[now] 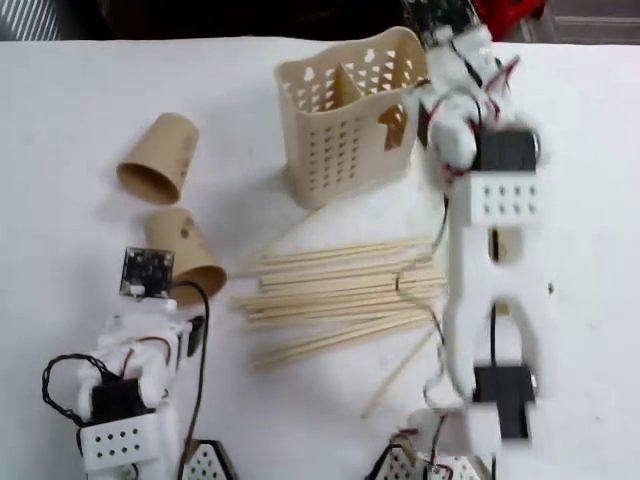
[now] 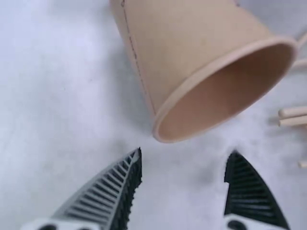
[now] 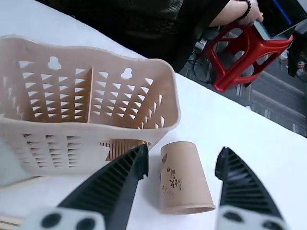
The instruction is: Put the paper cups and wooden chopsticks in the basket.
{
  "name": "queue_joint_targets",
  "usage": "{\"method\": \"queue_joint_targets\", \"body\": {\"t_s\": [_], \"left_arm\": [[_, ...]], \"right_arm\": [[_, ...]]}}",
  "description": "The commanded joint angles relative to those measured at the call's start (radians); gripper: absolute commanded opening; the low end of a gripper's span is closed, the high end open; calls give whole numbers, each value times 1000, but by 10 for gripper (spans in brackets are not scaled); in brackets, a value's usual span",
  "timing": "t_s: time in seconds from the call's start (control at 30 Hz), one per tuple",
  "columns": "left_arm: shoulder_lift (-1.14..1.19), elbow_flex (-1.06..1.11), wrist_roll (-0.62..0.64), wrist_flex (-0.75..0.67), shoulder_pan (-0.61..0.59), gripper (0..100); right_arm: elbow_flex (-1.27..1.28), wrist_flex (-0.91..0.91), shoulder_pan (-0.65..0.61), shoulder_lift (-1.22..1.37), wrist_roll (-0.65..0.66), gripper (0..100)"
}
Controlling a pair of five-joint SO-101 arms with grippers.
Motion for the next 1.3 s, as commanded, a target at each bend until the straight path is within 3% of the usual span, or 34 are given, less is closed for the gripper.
{"method": "queue_joint_targets", "body": {"t_s": [0.0, 0.2, 0.4, 0.63, 0.93, 1.27], "left_arm": [[-8, -5, -8, 2, -2, 275], [-8, -5, -8, 2, -2, 275], [-8, -5, -8, 2, -2, 275], [-8, -5, -8, 2, -2, 275], [-8, -5, -8, 2, -2, 275], [-8, -5, -8, 2, -2, 275]], "right_arm": [[-433, 97, -2, 303, -34, 229], [-927, 240, -2, 677, -58, 229], [-1201, 328, 7, 932, -58, 224], [-1266, 435, 4, 1012, -58, 9], [-1266, 484, -48, 923, -147, 15], [-1267, 381, -99, 802, -265, 15]]}}
